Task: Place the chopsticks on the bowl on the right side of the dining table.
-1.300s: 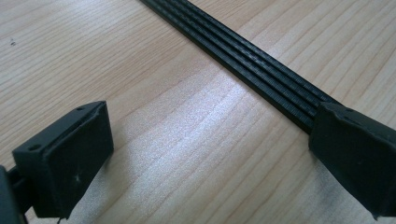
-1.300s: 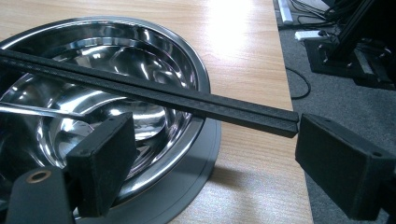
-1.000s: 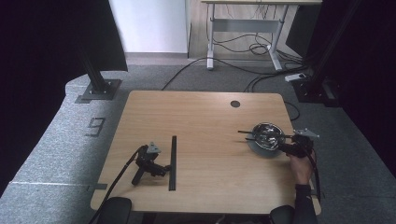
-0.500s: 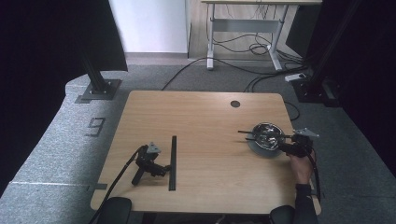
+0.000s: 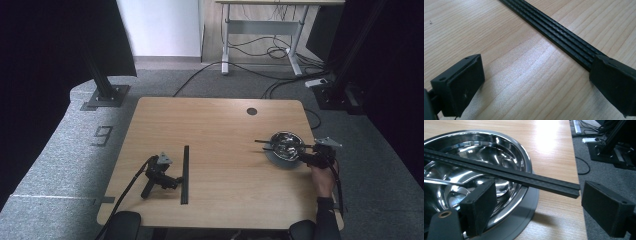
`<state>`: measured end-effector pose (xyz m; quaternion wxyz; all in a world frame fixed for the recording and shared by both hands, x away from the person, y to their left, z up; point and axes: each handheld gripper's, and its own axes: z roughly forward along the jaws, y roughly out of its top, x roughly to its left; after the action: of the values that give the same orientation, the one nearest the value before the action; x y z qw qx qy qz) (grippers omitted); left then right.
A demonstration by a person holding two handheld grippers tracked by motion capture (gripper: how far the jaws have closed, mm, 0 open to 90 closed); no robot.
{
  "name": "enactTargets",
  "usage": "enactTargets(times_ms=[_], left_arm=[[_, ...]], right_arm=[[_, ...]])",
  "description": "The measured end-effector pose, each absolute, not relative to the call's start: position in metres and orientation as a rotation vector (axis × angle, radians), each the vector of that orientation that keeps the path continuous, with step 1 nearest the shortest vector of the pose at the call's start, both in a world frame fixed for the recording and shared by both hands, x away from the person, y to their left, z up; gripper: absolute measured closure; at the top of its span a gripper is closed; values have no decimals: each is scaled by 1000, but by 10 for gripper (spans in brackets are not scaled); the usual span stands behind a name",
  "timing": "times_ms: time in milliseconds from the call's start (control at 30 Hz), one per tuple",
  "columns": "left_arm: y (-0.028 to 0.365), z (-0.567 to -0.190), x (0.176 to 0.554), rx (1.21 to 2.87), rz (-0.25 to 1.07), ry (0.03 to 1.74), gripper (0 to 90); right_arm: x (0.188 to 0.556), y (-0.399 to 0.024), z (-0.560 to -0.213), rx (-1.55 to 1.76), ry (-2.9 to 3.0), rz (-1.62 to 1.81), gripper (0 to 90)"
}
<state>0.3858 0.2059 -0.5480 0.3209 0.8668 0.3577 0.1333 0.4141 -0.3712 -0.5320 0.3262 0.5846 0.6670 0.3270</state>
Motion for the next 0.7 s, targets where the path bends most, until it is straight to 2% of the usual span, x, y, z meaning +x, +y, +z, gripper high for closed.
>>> enactTargets(times_ms=[700], left_arm=[[206, -548, 386, 2277, 350, 940, 0]], right_arm=[[389, -367, -514, 1503, 1869, 915, 89]])
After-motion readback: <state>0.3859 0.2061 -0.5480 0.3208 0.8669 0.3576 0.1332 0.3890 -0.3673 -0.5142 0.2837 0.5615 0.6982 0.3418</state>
